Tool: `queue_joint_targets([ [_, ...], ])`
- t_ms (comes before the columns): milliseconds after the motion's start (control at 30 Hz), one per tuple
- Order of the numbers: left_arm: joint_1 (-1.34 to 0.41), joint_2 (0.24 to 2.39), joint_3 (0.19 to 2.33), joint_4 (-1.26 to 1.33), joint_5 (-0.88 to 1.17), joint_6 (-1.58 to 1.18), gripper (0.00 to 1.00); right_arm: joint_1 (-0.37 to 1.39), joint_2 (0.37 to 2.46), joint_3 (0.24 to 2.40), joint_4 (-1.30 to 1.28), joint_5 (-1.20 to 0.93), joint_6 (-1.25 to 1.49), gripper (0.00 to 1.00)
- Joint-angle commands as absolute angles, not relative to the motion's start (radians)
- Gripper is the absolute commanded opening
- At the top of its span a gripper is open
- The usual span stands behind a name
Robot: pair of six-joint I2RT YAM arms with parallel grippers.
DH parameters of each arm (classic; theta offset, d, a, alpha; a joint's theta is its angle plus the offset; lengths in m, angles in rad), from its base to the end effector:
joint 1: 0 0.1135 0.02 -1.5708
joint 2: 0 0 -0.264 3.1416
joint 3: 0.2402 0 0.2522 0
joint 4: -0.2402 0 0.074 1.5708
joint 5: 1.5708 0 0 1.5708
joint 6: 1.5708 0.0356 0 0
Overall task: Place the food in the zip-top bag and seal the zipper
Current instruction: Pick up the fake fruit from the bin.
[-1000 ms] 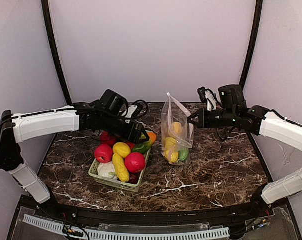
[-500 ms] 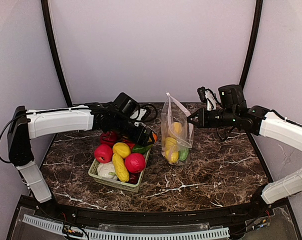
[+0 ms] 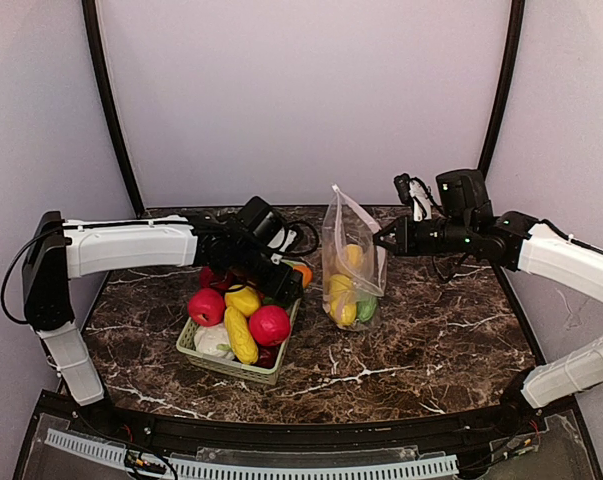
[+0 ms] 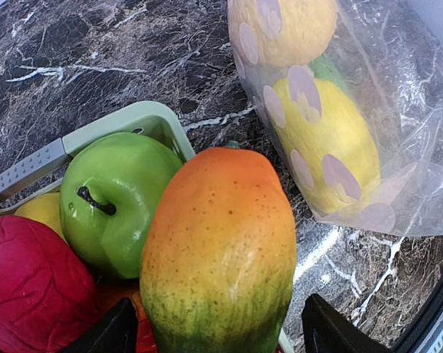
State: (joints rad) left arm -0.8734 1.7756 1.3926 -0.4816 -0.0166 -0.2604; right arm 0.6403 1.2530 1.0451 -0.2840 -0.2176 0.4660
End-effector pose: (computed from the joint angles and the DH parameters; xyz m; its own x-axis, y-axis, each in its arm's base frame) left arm 0.2538 -0.3020 0.2527 -0.6677 0.3961 -0.6303 0.6081 0.7786 -0.1549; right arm 0.2243 0.1767 0.3211 -0.6690 0.0487 -0.7416 -0.4873 0.7247 0.4871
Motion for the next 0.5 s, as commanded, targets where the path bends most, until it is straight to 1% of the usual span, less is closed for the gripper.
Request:
queue_joint_targets([
  [0, -0.88, 1.781, 1.424, -0.524, -0.057, -0.238, 0.76, 0.637, 1.25, 1.052, -0.247, -0.223, 0.474, 0.0],
  [167, -0.883, 1.783, 1.424, -0.528, -0.062, -0.237, 0.68, 0.637, 1.247, 1.049, -0.247, -0.223, 0.475, 0.0],
  [467, -0.885, 1.772, 1.42, -0.52, -0.044, -0.24, 0.58, 0.637, 1.241, 1.045, -0.246, -0.22, 0.476, 0.0],
])
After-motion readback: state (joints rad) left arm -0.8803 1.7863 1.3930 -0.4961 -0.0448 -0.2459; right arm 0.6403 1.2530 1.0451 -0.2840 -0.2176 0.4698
